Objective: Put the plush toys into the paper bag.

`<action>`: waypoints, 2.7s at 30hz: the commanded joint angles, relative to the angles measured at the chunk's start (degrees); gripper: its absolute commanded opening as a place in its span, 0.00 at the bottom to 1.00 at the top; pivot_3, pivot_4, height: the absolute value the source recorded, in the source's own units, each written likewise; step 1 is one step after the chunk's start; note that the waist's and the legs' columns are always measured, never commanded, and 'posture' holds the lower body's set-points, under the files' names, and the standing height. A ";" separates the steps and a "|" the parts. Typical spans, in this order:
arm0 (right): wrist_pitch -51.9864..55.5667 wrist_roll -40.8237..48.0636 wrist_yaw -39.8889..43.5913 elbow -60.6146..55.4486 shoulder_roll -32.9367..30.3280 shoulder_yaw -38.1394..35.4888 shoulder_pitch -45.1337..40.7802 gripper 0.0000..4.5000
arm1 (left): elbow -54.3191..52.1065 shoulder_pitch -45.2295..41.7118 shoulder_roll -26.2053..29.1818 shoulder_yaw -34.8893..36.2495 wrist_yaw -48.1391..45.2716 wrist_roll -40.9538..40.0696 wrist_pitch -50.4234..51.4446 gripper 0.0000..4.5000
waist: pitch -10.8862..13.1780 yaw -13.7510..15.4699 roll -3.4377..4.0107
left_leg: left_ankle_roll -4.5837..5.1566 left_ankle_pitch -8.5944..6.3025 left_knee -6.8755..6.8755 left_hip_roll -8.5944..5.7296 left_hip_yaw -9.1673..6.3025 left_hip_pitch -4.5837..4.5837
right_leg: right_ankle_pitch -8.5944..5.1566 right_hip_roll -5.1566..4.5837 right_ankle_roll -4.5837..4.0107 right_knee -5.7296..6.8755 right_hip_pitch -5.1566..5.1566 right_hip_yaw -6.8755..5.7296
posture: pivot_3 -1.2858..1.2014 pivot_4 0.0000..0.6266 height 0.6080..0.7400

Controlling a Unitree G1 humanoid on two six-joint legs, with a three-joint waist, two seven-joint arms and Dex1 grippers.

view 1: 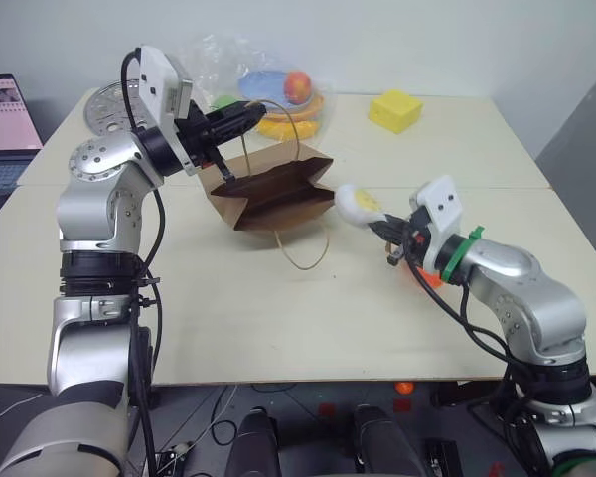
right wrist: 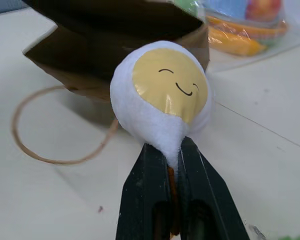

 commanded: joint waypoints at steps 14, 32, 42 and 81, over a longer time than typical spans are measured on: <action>-1.22 -6.24 -11.71 14.94 15.19 10.30 -12.62 0.00 | -4.57 -1.52 -1.27 0.28 0.66 -1.55 1.69 0.00 | 0.00 0.39 0.00 | 0.00 0.00 -0.01 -0.01 0.01 -0.07 | 0.14 -0.01 -0.22 0.01 -0.11 -0.01 | 0.52 0.24 1.00; -24.28 -14.03 -14.43 55.30 28.95 9.40 -28.73 0.00 | -9.23 -0.42 -1.73 2.43 2.33 -6.96 9.32 0.00 | 0.00 0.40 0.00 | 0.00 0.00 -0.06 -0.01 -0.01 -0.23 | 0.17 -0.01 -0.19 0.05 -0.30 -0.05 | 0.52 0.24 1.00; -29.54 -14.31 -11.85 61.22 30.30 7.17 -29.73 0.19 | -10.22 0.88 -1.00 2.07 0.96 -7.11 9.73 0.00 | 0.01 0.07 0.01 | -0.01 -0.01 -0.15 0.00 -0.02 -0.24 | 0.19 0.00 -0.17 0.05 -0.34 -0.07 | 0.52 0.24 1.00; -7.46 -17.89 -19.35 -7.90 6.68 -6.24 30.19 1.00 | -7.25 1.07 -1.21 0.96 -1.24 -5.80 7.14 0.00 | -0.01 0.40 -0.01 | 0.00 0.01 0.18 -0.02 0.11 -0.26 | 0.06 -0.02 0.08 0.01 -0.25 0.12 | 0.52 0.24 1.00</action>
